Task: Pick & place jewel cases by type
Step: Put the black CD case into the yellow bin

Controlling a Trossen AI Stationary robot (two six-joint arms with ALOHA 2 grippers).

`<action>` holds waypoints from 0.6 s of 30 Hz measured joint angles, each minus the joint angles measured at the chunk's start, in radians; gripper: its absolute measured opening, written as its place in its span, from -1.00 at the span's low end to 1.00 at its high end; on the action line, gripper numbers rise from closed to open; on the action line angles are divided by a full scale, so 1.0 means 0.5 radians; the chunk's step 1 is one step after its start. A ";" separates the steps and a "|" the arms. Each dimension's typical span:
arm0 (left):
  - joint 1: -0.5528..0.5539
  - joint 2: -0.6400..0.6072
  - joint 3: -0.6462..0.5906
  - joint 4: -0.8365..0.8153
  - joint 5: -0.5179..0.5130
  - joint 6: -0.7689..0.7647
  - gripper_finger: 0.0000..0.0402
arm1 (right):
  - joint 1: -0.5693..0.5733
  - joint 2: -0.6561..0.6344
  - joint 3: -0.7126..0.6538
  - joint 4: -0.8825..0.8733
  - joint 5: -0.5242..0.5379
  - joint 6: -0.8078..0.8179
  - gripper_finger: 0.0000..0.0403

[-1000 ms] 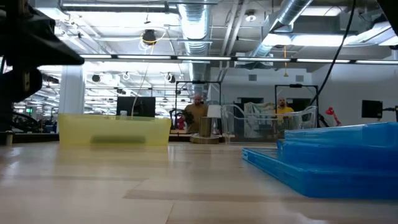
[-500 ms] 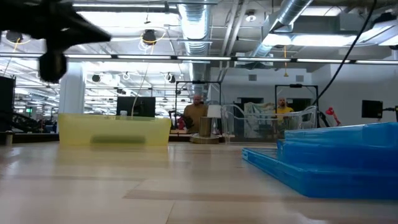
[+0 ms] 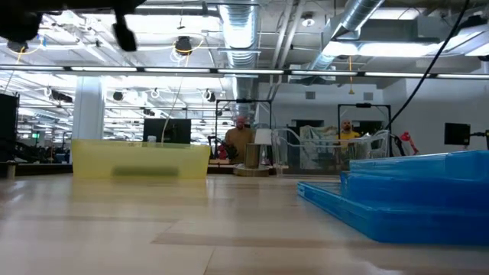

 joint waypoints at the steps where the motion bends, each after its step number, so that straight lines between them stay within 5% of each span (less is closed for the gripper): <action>1: 0.063 0.001 0.036 -0.019 0.109 -0.053 -0.86 | 0.012 0.000 0.000 0.000 0.032 -0.030 -1.00; 11: 0.486 0.172 0.596 -0.448 0.991 -0.571 0.15 | 0.091 0.017 0.001 0.022 0.393 -0.189 -1.00; 18: 0.496 0.369 0.909 -0.609 0.884 -0.823 0.66 | 0.091 0.035 0.001 0.034 0.577 -0.226 -1.00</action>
